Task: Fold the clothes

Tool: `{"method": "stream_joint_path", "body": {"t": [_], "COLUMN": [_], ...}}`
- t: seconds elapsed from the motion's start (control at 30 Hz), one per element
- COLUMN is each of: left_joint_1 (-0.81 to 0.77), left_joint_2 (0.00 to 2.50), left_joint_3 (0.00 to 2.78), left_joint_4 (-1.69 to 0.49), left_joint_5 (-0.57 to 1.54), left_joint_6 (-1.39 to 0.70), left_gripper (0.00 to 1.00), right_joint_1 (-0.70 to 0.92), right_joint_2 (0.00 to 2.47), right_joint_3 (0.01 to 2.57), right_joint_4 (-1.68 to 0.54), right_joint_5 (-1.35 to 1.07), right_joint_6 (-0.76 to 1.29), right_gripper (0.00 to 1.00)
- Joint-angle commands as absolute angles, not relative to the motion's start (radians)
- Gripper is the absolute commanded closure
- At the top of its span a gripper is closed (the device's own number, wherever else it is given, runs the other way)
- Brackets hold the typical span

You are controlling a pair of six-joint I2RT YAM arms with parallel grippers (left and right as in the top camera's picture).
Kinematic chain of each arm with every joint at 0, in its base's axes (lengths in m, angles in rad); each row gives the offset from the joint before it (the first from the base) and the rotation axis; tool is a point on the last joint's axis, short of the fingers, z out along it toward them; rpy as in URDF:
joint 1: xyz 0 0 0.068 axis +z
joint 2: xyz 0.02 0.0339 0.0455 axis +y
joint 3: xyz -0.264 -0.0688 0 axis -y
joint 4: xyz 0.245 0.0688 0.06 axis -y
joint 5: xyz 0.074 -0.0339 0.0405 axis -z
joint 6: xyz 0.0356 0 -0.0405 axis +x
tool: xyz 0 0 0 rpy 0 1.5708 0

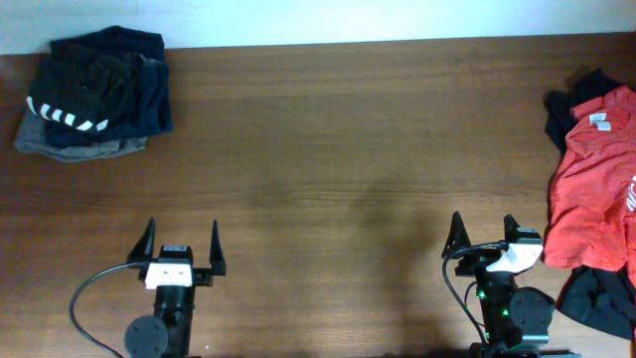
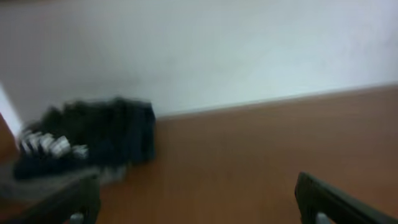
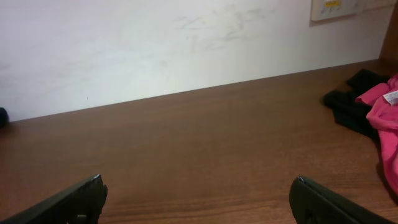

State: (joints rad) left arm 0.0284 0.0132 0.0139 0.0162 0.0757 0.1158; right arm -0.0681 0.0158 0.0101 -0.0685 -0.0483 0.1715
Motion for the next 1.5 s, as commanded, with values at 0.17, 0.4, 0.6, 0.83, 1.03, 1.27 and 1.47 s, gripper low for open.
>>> {"method": "stream_joint_path", "body": {"t": [0.17, 0.4, 0.6, 0.83, 1.03, 1.27, 1.47], "left_joint_1": [0.033, 0.033, 0.033, 0.033, 0.033, 0.033, 0.033], "left_joint_2": [0.005, 0.005, 0.007, 0.007, 0.007, 0.007, 0.007], "left_joint_3": [0.008, 0.008, 0.009, 0.009, 0.009, 0.009, 0.009], "left_joint_4": [-0.064, -0.048, -0.076, -0.076, -0.076, -0.076, -0.076], "left_joint_5": [0.071, 0.071, 0.072, 0.071, 0.071, 0.071, 0.071], "left_joint_6": [0.114, 0.115, 0.114, 0.114, 0.114, 0.114, 0.114], "left_gripper": [0.01, 0.01, 0.01, 0.01, 0.01, 0.01, 0.01], "right_joint_1": [-0.059, -0.059, -0.059, -0.059, -0.059, -0.059, -0.059], "right_joint_2": [0.009, 0.009, 0.009, 0.009, 0.009, 0.009, 0.009], "right_joint_3": [0.006, 0.006, 0.006, 0.006, 0.006, 0.006, 0.006], "right_joint_4": [-0.075, -0.075, -0.075, -0.075, -0.075, -0.075, -0.075], "right_joint_5": [-0.04, -0.04, -0.04, -0.04, -0.04, -0.04, -0.04], "right_joint_6": [0.162, 0.162, 0.162, 0.162, 0.162, 0.162, 0.162], "right_gripper": [0.01, 0.01, 0.01, 0.01, 0.01, 0.01, 0.01]}}
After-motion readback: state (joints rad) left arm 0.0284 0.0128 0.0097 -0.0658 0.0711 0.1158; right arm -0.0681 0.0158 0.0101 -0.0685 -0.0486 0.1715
